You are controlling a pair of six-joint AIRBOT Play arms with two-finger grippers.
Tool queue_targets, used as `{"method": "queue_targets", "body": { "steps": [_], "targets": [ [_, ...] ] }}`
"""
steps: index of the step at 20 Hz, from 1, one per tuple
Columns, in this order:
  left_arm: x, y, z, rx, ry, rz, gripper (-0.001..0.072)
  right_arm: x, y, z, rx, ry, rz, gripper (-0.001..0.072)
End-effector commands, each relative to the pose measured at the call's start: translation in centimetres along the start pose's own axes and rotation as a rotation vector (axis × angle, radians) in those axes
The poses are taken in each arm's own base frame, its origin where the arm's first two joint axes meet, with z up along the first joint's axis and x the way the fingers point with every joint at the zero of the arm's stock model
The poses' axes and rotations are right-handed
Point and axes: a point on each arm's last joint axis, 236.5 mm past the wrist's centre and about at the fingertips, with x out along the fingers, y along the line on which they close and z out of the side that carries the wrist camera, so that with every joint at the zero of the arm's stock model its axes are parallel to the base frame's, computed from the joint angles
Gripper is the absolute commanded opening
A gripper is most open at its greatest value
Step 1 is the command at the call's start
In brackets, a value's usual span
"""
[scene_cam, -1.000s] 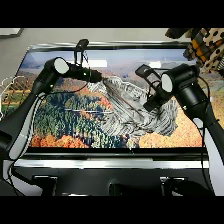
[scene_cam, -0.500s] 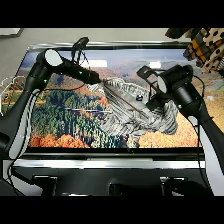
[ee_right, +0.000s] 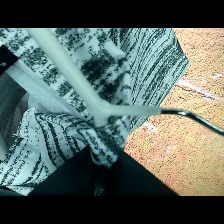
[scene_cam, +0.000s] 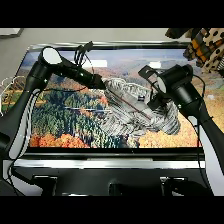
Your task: Fold the clothes and pants, and hang the long-sleeved shirts on hangers.
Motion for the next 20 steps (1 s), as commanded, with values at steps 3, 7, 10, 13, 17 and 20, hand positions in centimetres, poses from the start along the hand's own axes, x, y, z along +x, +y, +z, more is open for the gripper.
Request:
{"method": "queue_targets", "body": {
  "steps": [3, 7, 10, 13, 17, 20],
  "targets": [
    [-0.4, -2.1, 2.1, -0.054, -0.088, -0.092, 0.003, 0.0, 0.1, 0.1, -0.002, -0.005, 0.004, 0.0034],
    [-1.0, -2.0, 4.3, -0.054, -0.186, -0.078, 0.003, -0.1, 0.3, 0.2, -0.006, -0.007, 0.007, 0.0034],
    [-1.1, -1.2, 4.6, -0.056, -0.197, -0.055, 0.003, -1.0, 0.1, 0.3, -0.027, -0.02, -0.038, 0.0034],
    [-1.3, 0.2, 4.5, -0.073, -0.194, -0.007, 0.003, -2.5, -0.5, 0.0, -0.025, -0.025, -0.096, 0.0034],
    [-1.2, 0.6, 4.4, -0.07, -0.189, 0.008, 0.003, -3.8, -0.9, -2.4, 0.009, 0.03, -0.103, 0.0034],
    [-1.2, 1.5, 4.3, -0.067, -0.186, 0.048, 0.003, -4.9, -1.3, -2.8, 0.029, 0.009, -0.11, 0.0034]
  ]
}}
